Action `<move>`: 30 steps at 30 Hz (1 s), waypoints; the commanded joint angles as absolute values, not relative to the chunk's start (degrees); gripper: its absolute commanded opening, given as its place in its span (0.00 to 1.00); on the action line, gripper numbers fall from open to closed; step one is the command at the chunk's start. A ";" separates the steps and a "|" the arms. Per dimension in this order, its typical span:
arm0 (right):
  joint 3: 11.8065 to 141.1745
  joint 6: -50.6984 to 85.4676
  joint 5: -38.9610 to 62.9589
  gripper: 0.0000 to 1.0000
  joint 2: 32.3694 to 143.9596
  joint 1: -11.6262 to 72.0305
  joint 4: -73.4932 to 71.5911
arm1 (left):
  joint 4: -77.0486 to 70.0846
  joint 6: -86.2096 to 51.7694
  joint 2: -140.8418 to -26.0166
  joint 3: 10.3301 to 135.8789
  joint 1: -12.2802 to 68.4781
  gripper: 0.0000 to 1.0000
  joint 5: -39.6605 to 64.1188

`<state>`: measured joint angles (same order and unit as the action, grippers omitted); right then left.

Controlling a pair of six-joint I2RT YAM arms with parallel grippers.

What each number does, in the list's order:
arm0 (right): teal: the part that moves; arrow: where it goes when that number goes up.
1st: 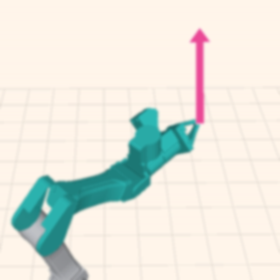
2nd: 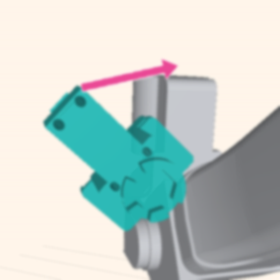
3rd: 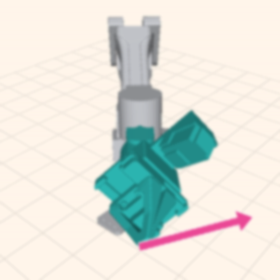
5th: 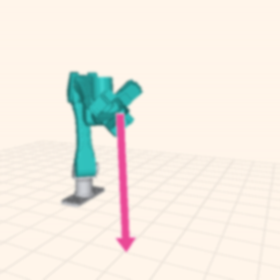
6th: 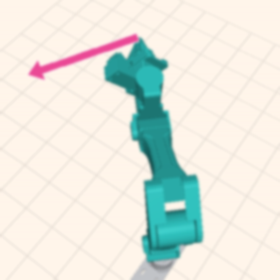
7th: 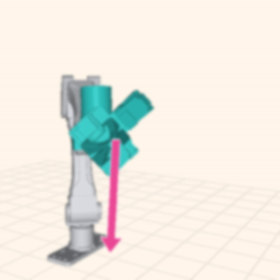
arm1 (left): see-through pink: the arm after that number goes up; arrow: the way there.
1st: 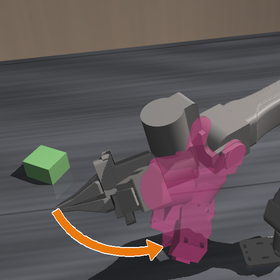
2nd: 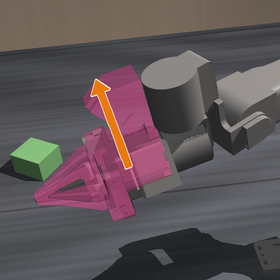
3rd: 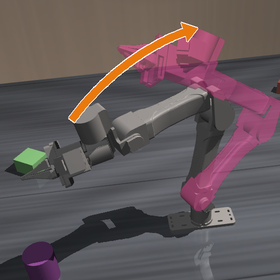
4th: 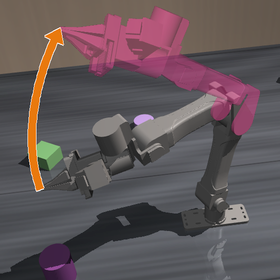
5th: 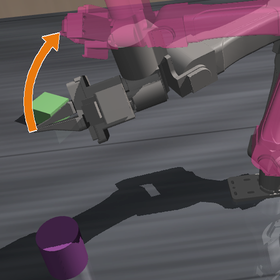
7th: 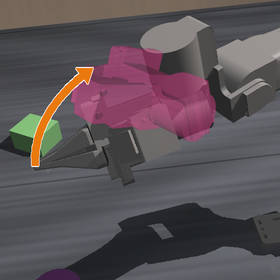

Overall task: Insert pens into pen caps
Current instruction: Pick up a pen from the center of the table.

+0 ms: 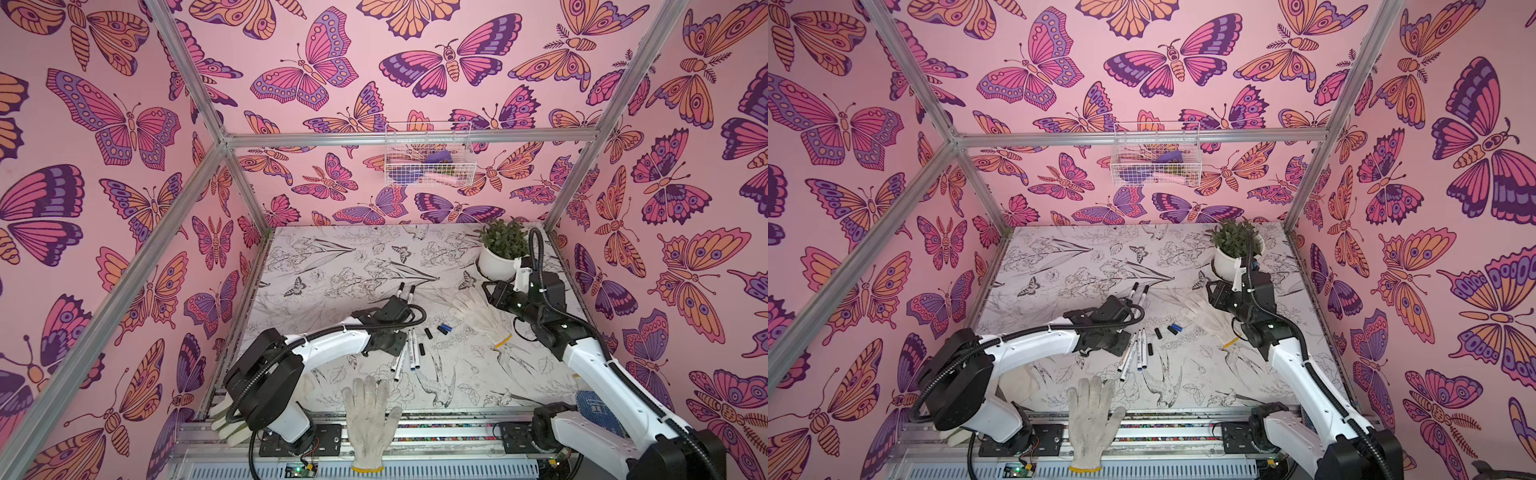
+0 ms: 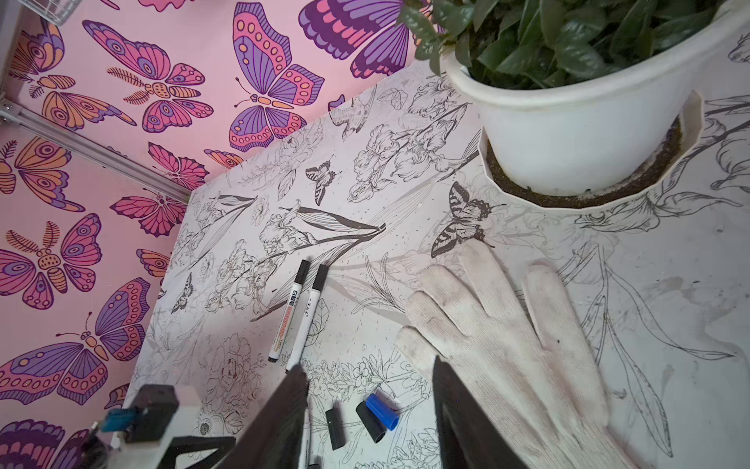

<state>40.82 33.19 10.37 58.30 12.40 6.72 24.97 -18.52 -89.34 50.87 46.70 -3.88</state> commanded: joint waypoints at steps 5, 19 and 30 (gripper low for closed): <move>40.68 31.91 10.98 0.52 58.12 12.26 5.79 | 23.38 -19.29 -87.01 48.36 48.21 0.46 -1.20; 40.53 31.72 10.78 0.52 57.34 12.24 5.96 | 23.52 -19.81 -89.71 47.56 49.53 0.42 -1.91; 40.57 31.76 11.16 0.52 57.09 12.28 5.80 | 23.73 -22.32 -91.86 46.63 50.36 0.38 -2.63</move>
